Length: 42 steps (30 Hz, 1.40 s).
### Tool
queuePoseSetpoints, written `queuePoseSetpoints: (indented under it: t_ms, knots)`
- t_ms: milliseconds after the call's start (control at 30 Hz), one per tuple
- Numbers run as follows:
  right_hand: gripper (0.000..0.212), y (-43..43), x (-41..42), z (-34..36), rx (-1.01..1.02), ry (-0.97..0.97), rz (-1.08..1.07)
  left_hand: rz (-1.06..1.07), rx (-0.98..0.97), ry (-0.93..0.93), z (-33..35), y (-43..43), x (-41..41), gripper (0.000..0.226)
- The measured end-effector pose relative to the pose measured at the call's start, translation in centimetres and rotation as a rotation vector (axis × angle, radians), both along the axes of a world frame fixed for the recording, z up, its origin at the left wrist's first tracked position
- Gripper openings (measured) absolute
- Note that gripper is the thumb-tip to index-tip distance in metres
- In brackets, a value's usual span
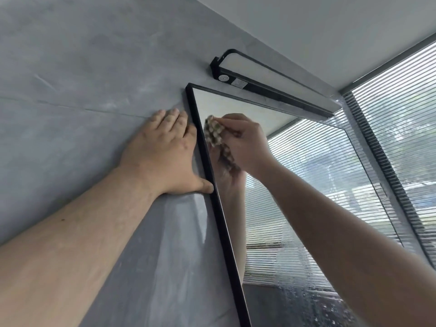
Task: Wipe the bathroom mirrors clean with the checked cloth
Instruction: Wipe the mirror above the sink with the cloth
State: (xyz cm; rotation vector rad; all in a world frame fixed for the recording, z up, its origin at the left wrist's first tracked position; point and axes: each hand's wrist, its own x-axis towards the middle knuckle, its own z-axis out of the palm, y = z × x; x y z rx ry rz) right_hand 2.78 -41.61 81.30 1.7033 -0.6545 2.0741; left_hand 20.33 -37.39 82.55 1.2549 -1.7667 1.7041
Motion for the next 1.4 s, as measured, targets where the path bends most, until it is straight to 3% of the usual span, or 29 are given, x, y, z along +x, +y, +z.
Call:
queuePoseSetpoints:
  t_ms: [333,867,1000,1200,1400]
  knots:
    - [0.025,0.6,0.6,-12.7,-0.076,0.094,-0.033,-0.034,-0.017,-0.003,-0.1,0.4,-0.2,0.141]
    - [0.030,0.4,0.7,6.9,0.020,0.045,0.019,-0.057,-0.028,-0.002,-0.1,0.4,0.0,0.137]
    - [0.027,0.3,1.1,5.1,0.013,0.052,0.036,-0.050,-0.031,0.007,-0.2,0.3,0.0,0.135]
    - [0.036,0.8,1.0,-5.0,0.028,0.142,0.041,-0.043,-0.005,0.024,-0.2,0.3,0.0,0.134]
    - [0.051,0.1,0.2,-3.7,0.051,0.171,-0.068,-0.021,0.026,0.035,-0.2,0.4,-0.1,0.134]
